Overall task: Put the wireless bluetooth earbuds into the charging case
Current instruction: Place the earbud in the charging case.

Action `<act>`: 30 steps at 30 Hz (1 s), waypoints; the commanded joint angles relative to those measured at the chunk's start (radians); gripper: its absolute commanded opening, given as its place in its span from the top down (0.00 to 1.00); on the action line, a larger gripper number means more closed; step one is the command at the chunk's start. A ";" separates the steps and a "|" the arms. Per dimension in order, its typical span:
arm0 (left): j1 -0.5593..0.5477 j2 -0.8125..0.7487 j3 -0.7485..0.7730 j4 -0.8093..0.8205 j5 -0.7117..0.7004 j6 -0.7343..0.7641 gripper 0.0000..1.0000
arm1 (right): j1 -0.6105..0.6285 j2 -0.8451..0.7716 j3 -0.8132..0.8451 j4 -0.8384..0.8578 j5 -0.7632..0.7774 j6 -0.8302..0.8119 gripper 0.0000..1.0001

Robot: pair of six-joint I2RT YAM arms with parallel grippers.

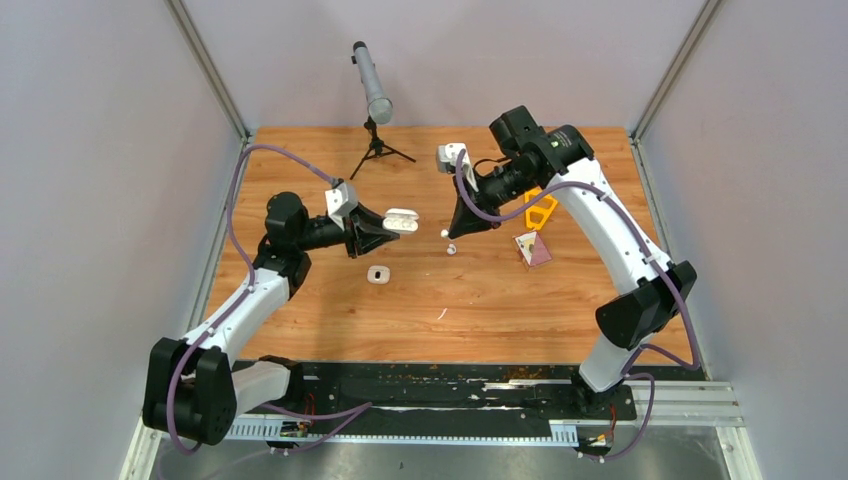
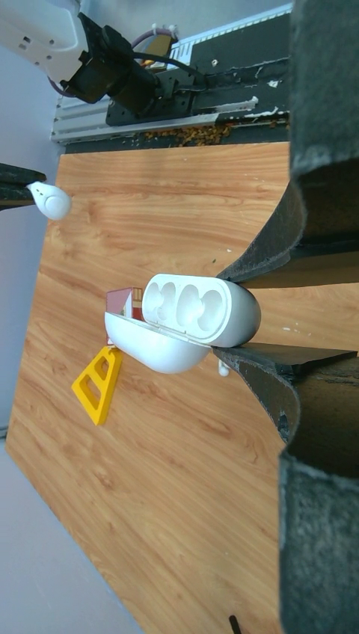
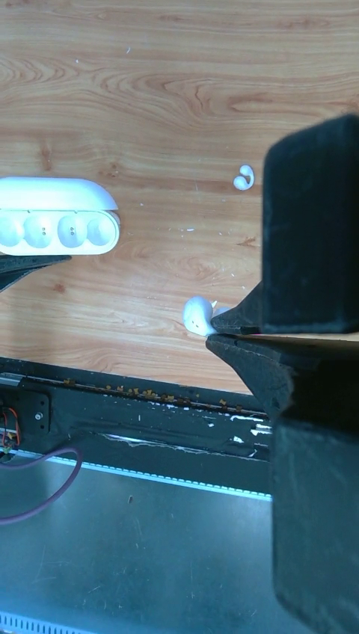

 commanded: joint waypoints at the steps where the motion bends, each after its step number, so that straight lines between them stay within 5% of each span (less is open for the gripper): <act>1: -0.006 -0.012 0.033 0.022 0.045 0.033 1.00 | 0.023 -0.005 0.070 -0.025 -0.057 -0.007 0.98; 8: -0.038 -0.025 0.024 0.015 0.056 0.045 1.00 | 0.116 0.025 0.163 -0.013 0.057 -0.086 0.99; 30: -0.090 -0.020 0.049 0.047 0.041 -0.003 1.00 | 0.126 0.136 0.244 -0.039 0.038 -0.079 0.99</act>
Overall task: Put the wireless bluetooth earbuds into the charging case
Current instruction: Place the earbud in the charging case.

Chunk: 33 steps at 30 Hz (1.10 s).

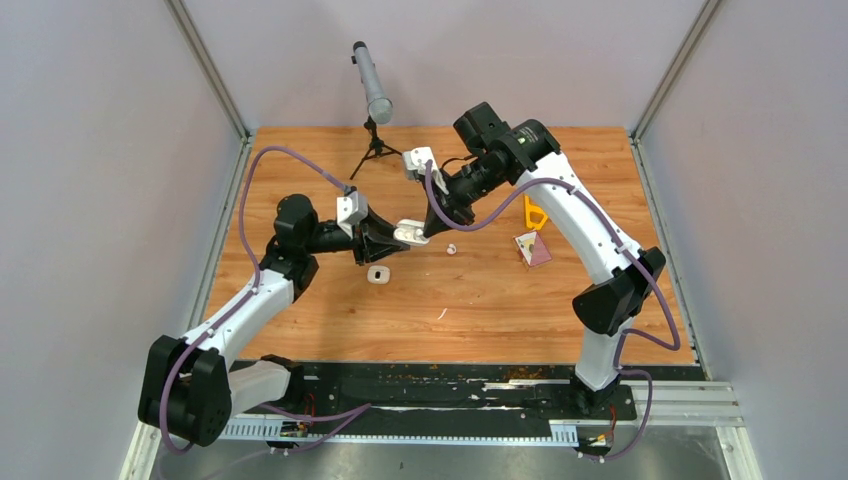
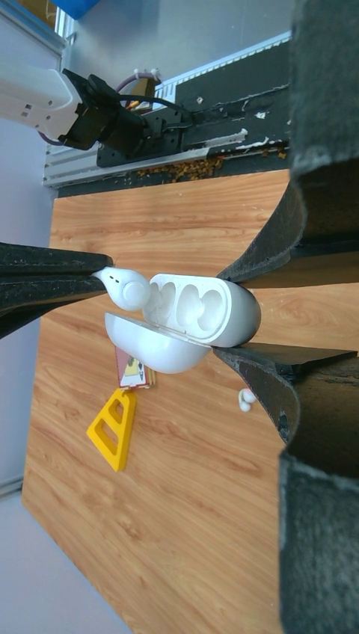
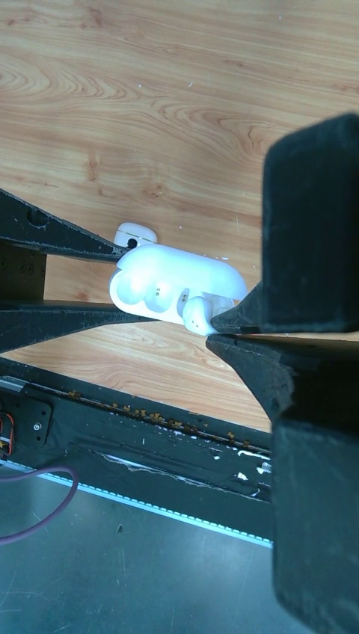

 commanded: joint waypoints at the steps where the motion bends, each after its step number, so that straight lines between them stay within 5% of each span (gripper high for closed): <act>1: -0.003 -0.017 0.048 0.049 -0.005 -0.024 1.00 | 0.005 -0.003 0.043 -0.013 -0.014 -0.022 0.99; 33: -0.003 -0.005 0.065 0.049 -0.007 -0.041 1.00 | 0.009 0.043 0.060 -0.003 0.025 -0.012 0.95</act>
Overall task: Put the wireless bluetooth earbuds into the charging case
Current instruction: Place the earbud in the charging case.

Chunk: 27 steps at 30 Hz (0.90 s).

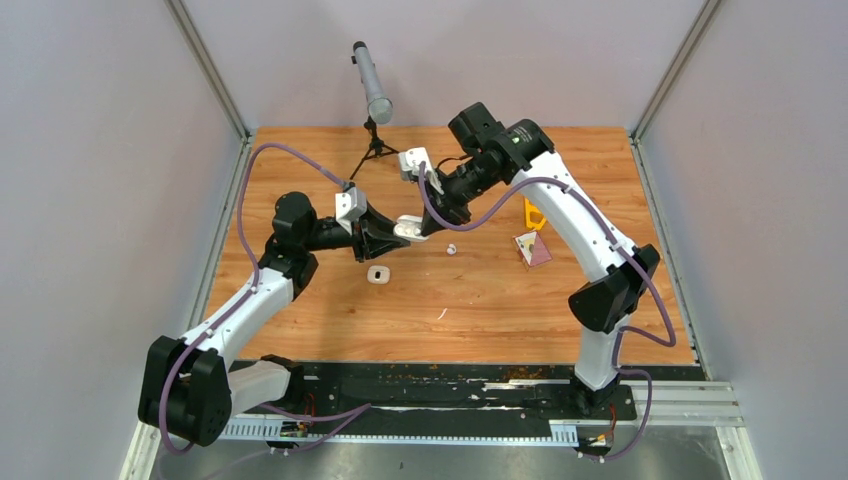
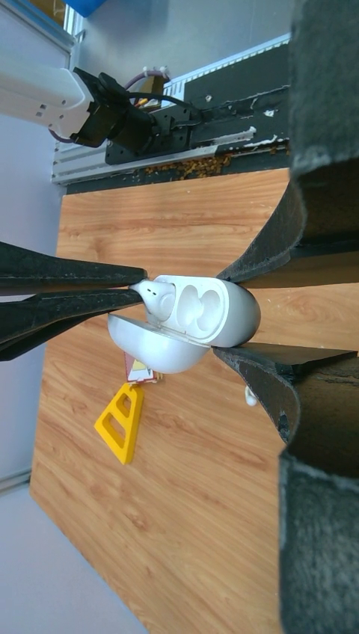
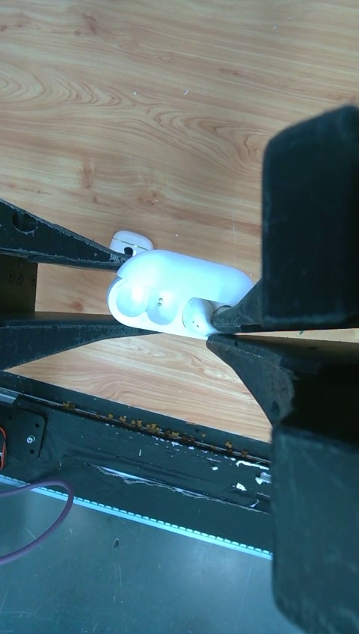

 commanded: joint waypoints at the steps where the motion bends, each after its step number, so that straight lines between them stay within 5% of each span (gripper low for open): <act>1: -0.003 -0.007 0.044 0.036 -0.002 -0.012 1.00 | 0.003 0.025 0.044 -0.015 -0.010 -0.016 0.95; 5: -0.003 -0.010 0.044 0.036 -0.001 -0.012 1.00 | 0.003 0.026 0.045 -0.016 -0.010 -0.016 0.94; 13: -0.003 -0.011 0.040 0.022 -0.015 -0.006 1.00 | 0.005 -0.018 0.074 0.006 0.011 0.007 0.73; 21: -0.003 -0.012 0.020 0.018 -0.037 -0.010 1.00 | 0.005 -0.151 0.039 0.035 0.043 0.040 0.71; 27: 0.000 -0.016 0.011 0.073 -0.073 -0.097 1.00 | -0.028 -0.278 -0.226 0.154 0.099 0.103 0.71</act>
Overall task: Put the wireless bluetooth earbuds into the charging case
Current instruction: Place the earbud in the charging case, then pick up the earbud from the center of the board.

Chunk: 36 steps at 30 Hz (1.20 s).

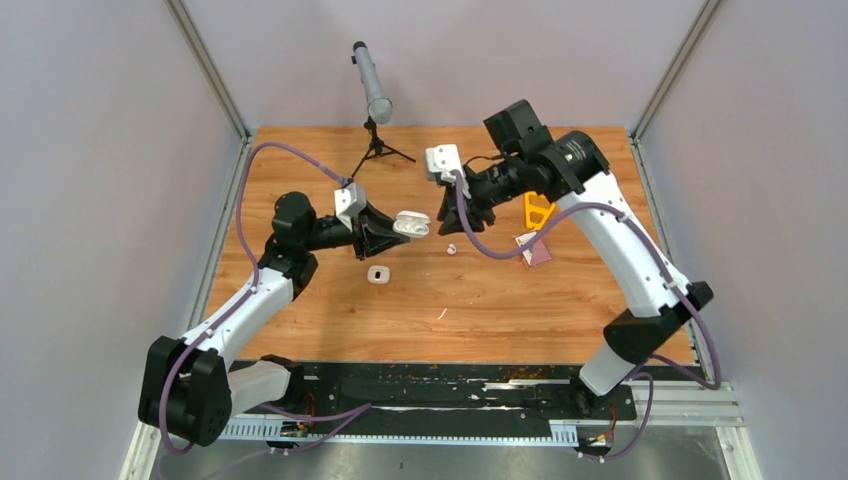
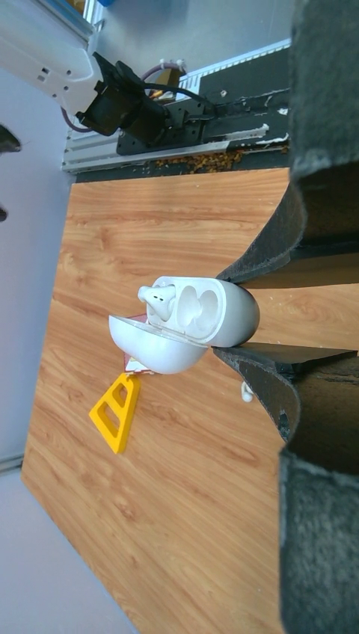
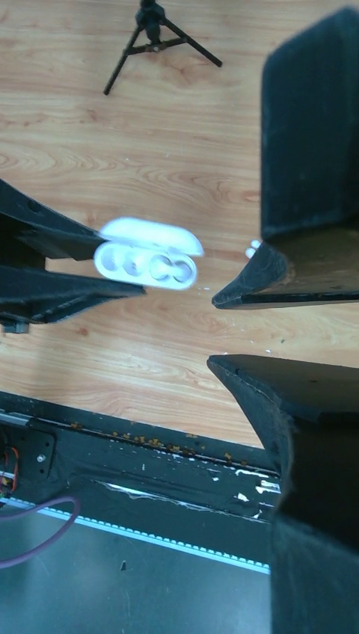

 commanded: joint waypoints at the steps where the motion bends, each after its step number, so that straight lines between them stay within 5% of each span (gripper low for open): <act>1: 0.000 -0.019 0.010 0.077 -0.024 -0.074 1.00 | -0.052 -0.124 -0.274 0.154 0.040 0.059 0.71; 6: 0.006 -0.039 0.038 0.073 -0.025 -0.122 1.00 | -0.254 -0.283 -0.770 0.517 0.087 0.182 0.71; 9: 0.016 -0.064 0.068 0.030 -0.034 -0.142 1.00 | -0.273 -0.289 -0.902 0.648 0.162 0.211 0.71; 22: 0.027 -0.165 0.135 -0.331 -0.066 0.060 1.00 | -0.280 0.117 -0.848 0.879 0.297 1.026 0.77; 28: 0.038 -0.198 0.136 -0.375 -0.078 0.088 1.00 | -0.273 0.224 -0.755 0.866 0.394 1.118 0.68; 36: 0.055 -0.200 0.158 -0.432 -0.087 0.098 1.00 | -0.251 0.324 -0.649 0.873 0.439 1.164 0.72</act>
